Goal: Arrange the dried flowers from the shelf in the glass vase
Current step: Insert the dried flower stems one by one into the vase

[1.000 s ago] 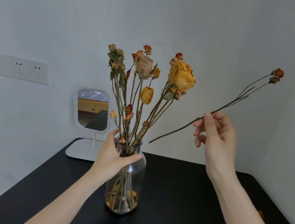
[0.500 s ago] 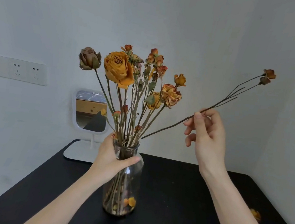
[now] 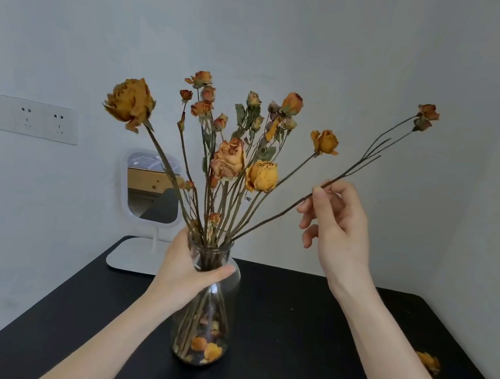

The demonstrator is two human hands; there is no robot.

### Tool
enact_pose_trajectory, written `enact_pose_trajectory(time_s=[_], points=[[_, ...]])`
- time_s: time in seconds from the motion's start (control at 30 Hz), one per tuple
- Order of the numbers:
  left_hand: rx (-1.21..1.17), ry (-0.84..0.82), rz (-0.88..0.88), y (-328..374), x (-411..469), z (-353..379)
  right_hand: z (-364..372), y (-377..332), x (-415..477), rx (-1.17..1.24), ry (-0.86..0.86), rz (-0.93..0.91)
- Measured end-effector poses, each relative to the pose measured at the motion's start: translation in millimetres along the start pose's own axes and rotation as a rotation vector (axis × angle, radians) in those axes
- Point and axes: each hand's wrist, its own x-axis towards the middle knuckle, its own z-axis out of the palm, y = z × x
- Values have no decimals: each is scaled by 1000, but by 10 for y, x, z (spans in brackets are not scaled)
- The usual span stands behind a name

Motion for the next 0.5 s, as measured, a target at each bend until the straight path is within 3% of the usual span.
enact_pose_trajectory(time_s=[0.23, 0.5], points=[[29, 61, 11, -16, -5, -21, 81, 0, 4, -50, -69, -35], [11, -32, -28, -82, 9, -33, 211, 46, 0, -291, -93, -59]])
